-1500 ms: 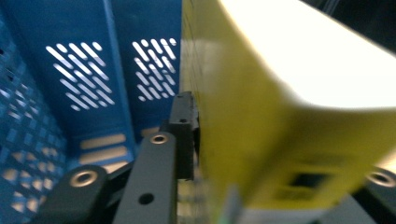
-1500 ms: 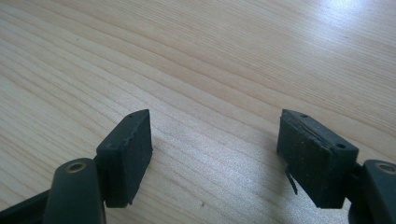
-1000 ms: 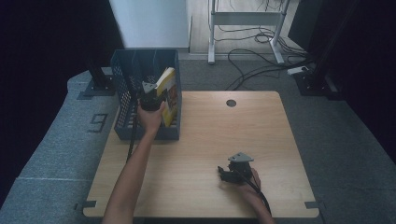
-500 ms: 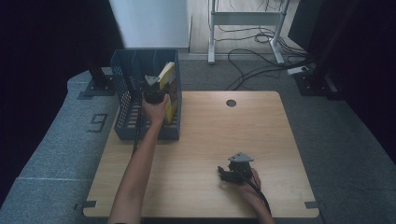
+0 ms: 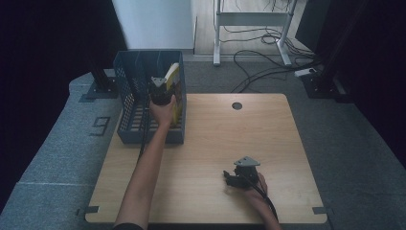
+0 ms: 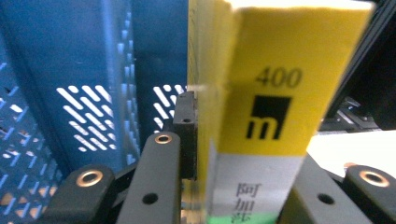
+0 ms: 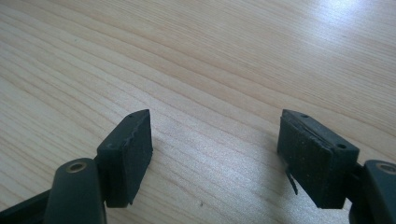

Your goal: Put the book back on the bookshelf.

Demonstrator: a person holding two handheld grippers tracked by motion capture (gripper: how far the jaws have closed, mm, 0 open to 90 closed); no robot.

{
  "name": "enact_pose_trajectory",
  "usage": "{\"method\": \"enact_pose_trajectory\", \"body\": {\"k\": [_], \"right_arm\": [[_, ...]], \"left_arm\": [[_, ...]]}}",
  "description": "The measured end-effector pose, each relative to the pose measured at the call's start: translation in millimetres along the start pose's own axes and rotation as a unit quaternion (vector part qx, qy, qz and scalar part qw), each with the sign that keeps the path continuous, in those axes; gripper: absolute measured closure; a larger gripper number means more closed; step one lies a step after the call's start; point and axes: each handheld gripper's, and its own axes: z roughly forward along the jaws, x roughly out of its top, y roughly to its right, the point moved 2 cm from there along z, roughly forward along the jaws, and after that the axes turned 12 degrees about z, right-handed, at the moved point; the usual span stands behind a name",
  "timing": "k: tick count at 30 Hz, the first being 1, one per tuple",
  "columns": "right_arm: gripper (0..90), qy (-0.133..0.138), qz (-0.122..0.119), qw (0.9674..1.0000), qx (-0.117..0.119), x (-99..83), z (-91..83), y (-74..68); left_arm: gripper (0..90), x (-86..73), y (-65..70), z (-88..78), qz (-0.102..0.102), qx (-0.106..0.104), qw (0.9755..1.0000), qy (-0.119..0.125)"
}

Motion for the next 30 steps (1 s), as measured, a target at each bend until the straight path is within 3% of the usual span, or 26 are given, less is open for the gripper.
{"method": "enact_pose_trajectory", "body": {"k": [7, 11, 19, 26, 30], "right_arm": [[26.0, 0.000, 0.000, 1.0000, -0.001, 0.0, 0.0, 0.0], [26.0, 0.000, 0.000, 1.0000, -0.001, -0.1, 0.0, -0.1], [25.9, 0.000, 0.000, 1.0000, -0.002, -0.2, -0.1, -0.1], [26.0, 0.000, 0.000, 1.0000, -0.002, -0.2, -0.1, -0.1], [26.0, 0.000, 0.000, 1.0000, -0.002, -0.2, -0.1, -0.1]], "left_arm": [[71.1, -2.4, 12.7, -4.2, 0.009, -0.012, 0.9999, 0.001], [68.9, 0.0, 20.0, -7.2, 0.021, -0.003, 0.9998, 0.006], [62.7, -1.2, 19.4, -15.3, 0.006, -0.022, 0.9997, 0.008], [59.8, -9.3, 23.3, -26.5, 0.025, -0.031, 0.9992, 0.001], [65.4, -16.6, 20.7, -30.4, 0.033, -0.029, 0.9990, -0.007]]}}
